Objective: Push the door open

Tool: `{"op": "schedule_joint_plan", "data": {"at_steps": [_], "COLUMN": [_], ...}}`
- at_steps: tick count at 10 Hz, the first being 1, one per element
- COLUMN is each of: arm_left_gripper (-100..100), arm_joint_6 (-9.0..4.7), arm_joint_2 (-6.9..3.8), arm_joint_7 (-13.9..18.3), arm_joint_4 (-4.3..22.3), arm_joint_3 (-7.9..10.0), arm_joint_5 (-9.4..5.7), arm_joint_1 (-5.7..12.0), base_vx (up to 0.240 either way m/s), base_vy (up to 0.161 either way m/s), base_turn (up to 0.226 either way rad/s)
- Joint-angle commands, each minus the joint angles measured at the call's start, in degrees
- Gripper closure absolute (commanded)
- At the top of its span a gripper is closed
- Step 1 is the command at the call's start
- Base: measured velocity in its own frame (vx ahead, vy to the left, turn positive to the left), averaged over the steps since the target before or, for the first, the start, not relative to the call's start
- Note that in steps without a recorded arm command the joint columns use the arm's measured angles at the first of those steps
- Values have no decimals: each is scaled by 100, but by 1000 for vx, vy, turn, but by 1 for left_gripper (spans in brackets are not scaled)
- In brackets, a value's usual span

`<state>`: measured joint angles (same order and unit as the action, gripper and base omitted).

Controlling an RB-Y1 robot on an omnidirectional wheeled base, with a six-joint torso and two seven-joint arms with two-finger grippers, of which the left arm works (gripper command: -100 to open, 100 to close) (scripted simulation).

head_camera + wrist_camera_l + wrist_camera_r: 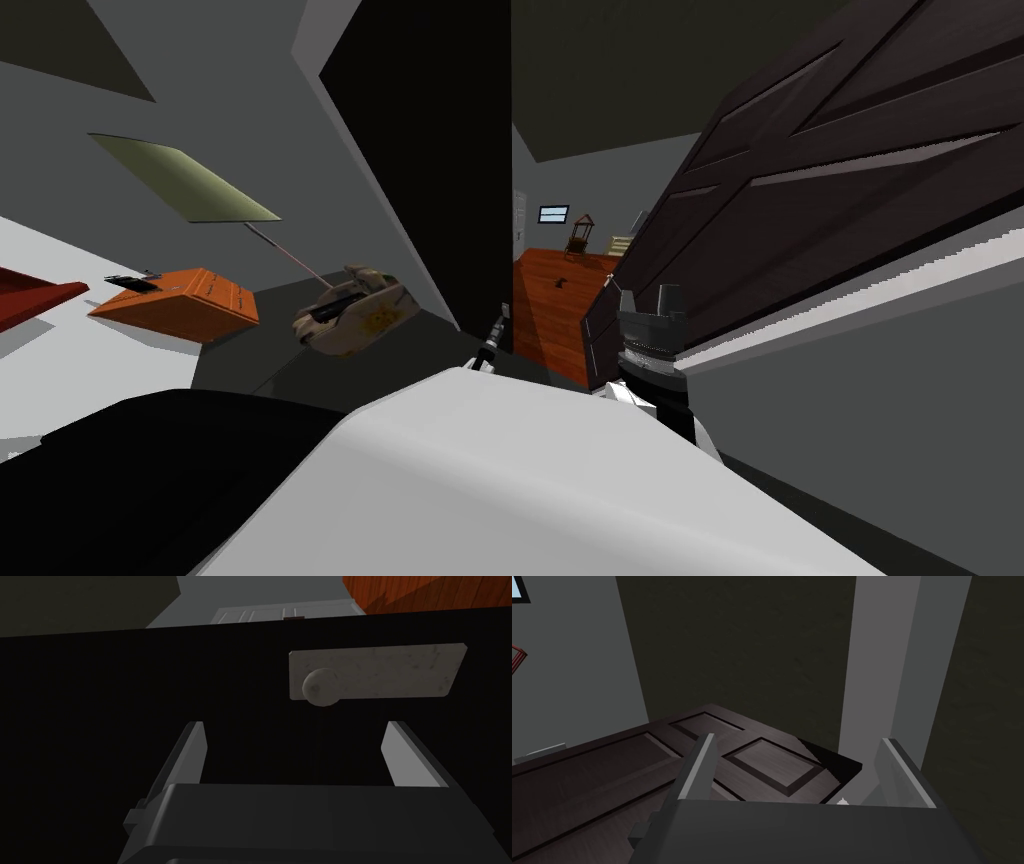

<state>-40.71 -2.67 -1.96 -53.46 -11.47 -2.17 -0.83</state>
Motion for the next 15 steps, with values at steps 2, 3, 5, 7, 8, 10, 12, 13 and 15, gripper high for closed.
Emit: {"op": "schedule_joint_plan", "data": {"at_steps": [2,3,5,7,8,10,12,13,15], "arm_left_gripper": [-100,-100,-100,-100,-100,-100,-100,-100,-100], "arm_joint_6": [-75,-104,-147,-208,-198,-227,-253,-267,-300], "arm_joint_2": [79,112,173,273,246,116,60,55,109], "arm_joint_7": [19,29,43,64,49,53,52,52,52], "arm_joint_4": [281,395,563,808,731,770,801,817,856], "arm_joint_3": [-29,-43,-62,-91,-84,-63,-41,-29,0], "arm_joint_5": [-1,-1,-2,-3,-1,-10,-18,-23,-34], "arm_joint_1": [101,141,201,288,250,261,269,274,285], "base_vx": [5,2,-20,-31,-8,120,184,189,224], "base_vy": [135,135,135,128,62,-19,-31,-31,-38], "base_turn": [-48,-79,-62,-77,-26,-26,-18,-25,-30]}}
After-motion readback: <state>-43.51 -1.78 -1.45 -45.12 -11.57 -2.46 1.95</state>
